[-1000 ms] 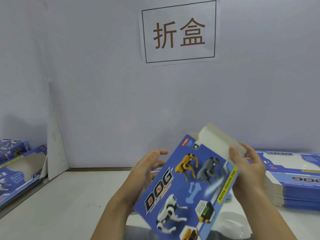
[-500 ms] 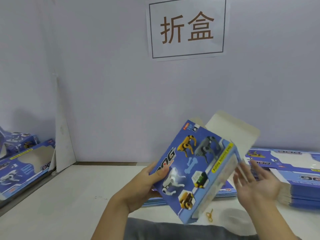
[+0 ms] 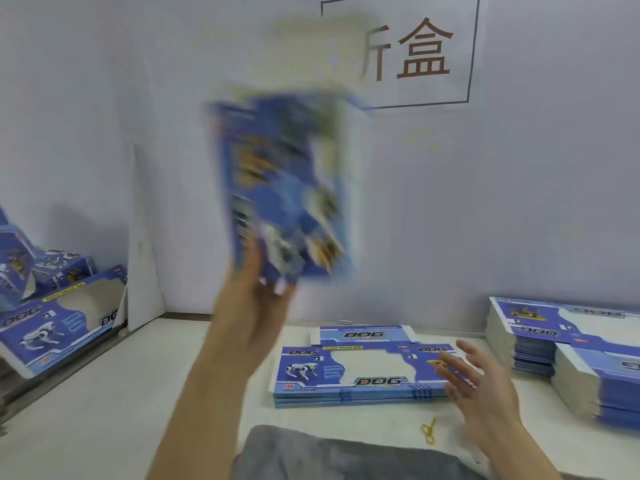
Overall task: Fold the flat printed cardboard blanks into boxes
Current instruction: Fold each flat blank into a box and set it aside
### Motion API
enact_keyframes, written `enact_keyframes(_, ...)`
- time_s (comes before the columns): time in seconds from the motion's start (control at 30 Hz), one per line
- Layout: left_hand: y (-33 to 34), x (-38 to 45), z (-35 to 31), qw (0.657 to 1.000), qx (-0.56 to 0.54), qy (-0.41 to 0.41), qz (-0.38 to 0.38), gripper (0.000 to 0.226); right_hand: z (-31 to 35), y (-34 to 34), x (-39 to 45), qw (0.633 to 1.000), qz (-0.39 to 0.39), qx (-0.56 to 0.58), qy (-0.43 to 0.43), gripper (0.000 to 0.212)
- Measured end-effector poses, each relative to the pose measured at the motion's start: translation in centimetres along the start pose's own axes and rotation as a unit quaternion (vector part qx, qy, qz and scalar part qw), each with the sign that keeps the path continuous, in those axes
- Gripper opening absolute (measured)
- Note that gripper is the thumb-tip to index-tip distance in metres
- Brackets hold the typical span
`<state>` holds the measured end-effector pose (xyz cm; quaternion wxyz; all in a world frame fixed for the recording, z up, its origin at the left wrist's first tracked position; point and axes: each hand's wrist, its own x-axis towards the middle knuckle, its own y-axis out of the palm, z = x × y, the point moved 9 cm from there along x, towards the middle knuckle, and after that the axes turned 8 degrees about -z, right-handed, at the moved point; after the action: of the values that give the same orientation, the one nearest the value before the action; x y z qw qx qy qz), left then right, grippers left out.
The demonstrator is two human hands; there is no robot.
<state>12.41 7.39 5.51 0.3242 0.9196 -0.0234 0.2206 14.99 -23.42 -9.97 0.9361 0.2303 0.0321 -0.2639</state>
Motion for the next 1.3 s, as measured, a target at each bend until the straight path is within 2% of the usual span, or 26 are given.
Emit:
enact_keyframes(0.03, -1.7, 0.3, -1.5, 0.997, -0.056, 0.016, -0.054, 0.090, 0.1, 0.0, 0.1, 1.000, -0.003, -0.009, -0.004, 0.011)
enact_keyframes(0.1, -4.6, 0.4, -2.2, 0.993, -0.050, 0.012, -0.105, 0.128, 0.2, 0.0, 0.4, 1.000, -0.010, -0.020, -0.005, 0.012)
enact_keyframes(0.13, -5.5, 0.1, -1.6, 0.993, -0.018, -0.002, -0.113, 0.128, 0.1, 0.1, 0.4, 1.000, -0.008, -0.024, -0.008, 0.014)
enact_keyframes(0.17, -6.5, 0.0, -0.3, 0.992, 0.028, -0.026, -0.120, 0.110, 0.0, 0.3, 0.3, 1.000, 0.002, -0.028, -0.009, 0.016)
enact_keyframes(0.23, -7.2, 0.0, 2.6, 0.977, 0.165, -0.044, -0.126, 0.057, -0.1, 0.3, 0.5, 0.998, -0.003, -0.058, -0.020, 0.020)
enact_keyframes(0.27, -7.0, -0.2, 4.1, 0.951, 0.283, -0.043, -0.116, 0.043, -0.1, 0.4, 0.6, 0.997, -0.002, -0.075, -0.030, 0.022)
enact_keyframes(0.33, -6.5, -0.5, 8.2, 0.862, 0.501, -0.043, -0.063, 0.046, -0.2, 0.6, 1.0, 0.993, 0.000, -0.111, -0.045, 0.027)
enact_keyframes(0.4, -6.6, -1.8, 13.4, 0.781, 0.617, -0.098, 0.010, 0.065, -0.4, 0.9, 0.9, 0.988, 0.009, -0.147, -0.056, 0.030)
enact_keyframes(0.47, -7.4, -3.2, 17.2, 0.667, 0.728, -0.137, 0.088, 0.070, -0.5, 1.2, 1.0, 0.983, 0.016, -0.172, -0.069, 0.030)
enact_keyframes(0.5, -7.9, -3.3, 17.8, 0.626, 0.762, -0.130, 0.100, 0.068, -0.5, 1.3, 1.0, 0.980, 0.019, -0.184, -0.076, 0.030)
enact_keyframes(0.53, -8.1, -3.1, 17.5, 0.613, 0.776, -0.122, 0.086, 0.063, -0.7, 1.5, 1.0, 0.977, 0.025, -0.196, -0.081, 0.029)
enact_keyframes(0.6, -8.3, -2.6, 16.5, 0.612, 0.783, -0.094, 0.052, 0.055, -1.0, 1.8, 1.1, 0.972, 0.030, -0.214, -0.090, 0.029)
enact_keyframes(0.77, -6.9, -2.4, 15.4, 0.609, 0.792, -0.016, 0.044, 0.038, -0.7, 2.4, 0.6, 0.963, 0.037, -0.225, -0.143, 0.026)
enact_keyframes(0.9, -5.3, -2.1, 12.5, 0.600, 0.791, 0.111, -0.037, 0.033, 0.2, 2.6, -0.3, 0.951, 0.041, -0.220, -0.212, 0.032)
enact_keyframes(0.97, -4.9, -2.4, 11.4, 0.594, 0.787, 0.149, -0.075, 0.037, -0.3, 3.3, -0.3, 0.952, 0.067, -0.223, -0.200, 0.028)
enact_keyframes(1.03, -4.0, -2.8, 10.7, 0.607, 0.770, 0.180, -0.084, 0.034, -1.4, 4.5, -0.7, 0.955, 0.130, -0.215, -0.159, 0.018)
enact_keyframes(1.07, -2.9, -3.2, 10.5, 0.612, 0.759, 0.208, -0.070, 0.030, -2.0, 5.1, -1.1, 0.956, 0.164, -0.205, -0.133, 0.018)
enact_keyframes(1.17, 0.8, -4.4, 12.3, 0.605, 0.748, 0.271, 0.039, 0.032, -3.1, 6.2, -1.6, 0.967, 0.213, -0.124, -0.058, 0.045)
enact_keyframes(1.23, 2.0, -4.8, 14.8, 0.626, 0.728, 0.250, 0.128, 0.037, -3.1, 5.7, -0.5, 0.984, 0.168, -0.047, -0.043, 0.040)
enact_keyframes(1.3, 2.8, -5.4, 16.6, 0.641, 0.708, 0.209, 0.208, 0.042, -2.8, 4.0, 1.0, 0.993, 0.083, -0.050, -0.062, 0.032)
